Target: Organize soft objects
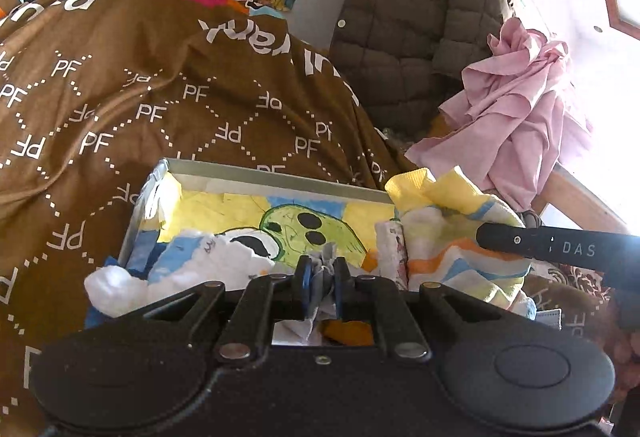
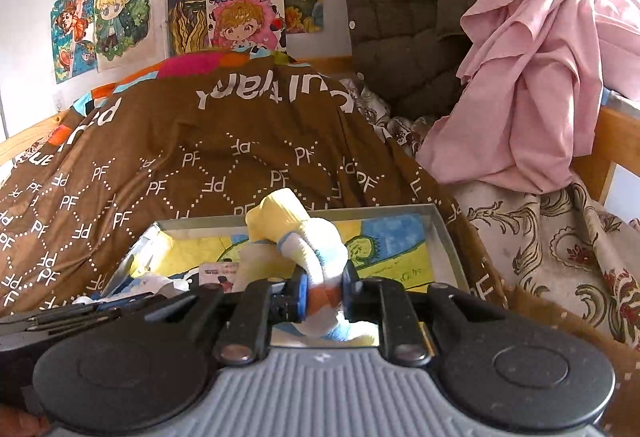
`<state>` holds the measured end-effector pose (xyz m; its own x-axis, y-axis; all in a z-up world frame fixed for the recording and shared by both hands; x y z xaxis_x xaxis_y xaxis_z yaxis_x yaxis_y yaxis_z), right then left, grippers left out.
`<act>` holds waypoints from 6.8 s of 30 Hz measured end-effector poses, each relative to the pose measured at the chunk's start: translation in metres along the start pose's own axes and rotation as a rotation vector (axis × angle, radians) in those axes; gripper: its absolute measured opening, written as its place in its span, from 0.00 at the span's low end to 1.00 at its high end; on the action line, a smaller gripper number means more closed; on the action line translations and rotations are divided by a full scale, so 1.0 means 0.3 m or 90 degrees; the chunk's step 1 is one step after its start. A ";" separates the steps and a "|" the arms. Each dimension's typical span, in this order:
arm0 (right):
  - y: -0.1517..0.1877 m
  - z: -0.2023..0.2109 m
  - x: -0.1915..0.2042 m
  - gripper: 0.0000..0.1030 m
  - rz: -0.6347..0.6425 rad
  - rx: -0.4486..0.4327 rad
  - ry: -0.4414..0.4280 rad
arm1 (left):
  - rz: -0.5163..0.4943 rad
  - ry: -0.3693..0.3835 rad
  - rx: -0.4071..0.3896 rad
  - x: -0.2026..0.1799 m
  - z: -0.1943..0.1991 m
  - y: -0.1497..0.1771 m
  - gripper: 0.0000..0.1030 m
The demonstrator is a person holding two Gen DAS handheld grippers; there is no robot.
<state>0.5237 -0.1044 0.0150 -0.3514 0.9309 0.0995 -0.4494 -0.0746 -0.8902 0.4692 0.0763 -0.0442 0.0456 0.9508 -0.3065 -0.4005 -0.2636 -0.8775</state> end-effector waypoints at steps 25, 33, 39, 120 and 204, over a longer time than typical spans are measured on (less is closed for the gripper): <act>0.017 0.136 -0.025 0.76 0.027 -0.019 -0.006 | -0.038 -0.028 -0.007 -0.062 0.101 -0.039 0.68; -0.008 0.226 -0.029 0.87 0.029 -0.046 -0.008 | -0.050 -0.050 -0.031 -0.085 0.191 -0.073 0.85; -0.012 0.298 -0.025 0.96 0.026 -0.062 -0.011 | -0.058 -0.059 -0.055 -0.109 0.283 -0.088 0.97; 0.595 1.078 -0.018 1.00 -0.045 -0.062 -0.011 | 0.002 -0.239 -0.024 -0.361 1.087 0.488 0.99; 0.676 0.974 0.012 1.00 -0.003 0.003 0.013 | -0.053 -0.289 0.043 -0.306 1.062 0.575 0.99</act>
<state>0.1912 -0.2205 -0.0353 -0.3319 0.9386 0.0946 -0.4547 -0.0713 -0.8878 0.1045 -0.0046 -0.0499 -0.3190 0.9473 -0.0311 -0.4717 -0.1871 -0.8617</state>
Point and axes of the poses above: each gripper's, at about its wrist camera, not at the fingertips, and z roughly against the way its jaws point, x to its left, y to its underside, the point moved 7 cm from there along -z, roughly the way its jaws point, and after that the axes turned 5 degrees about -z, right-handed, at the moved point
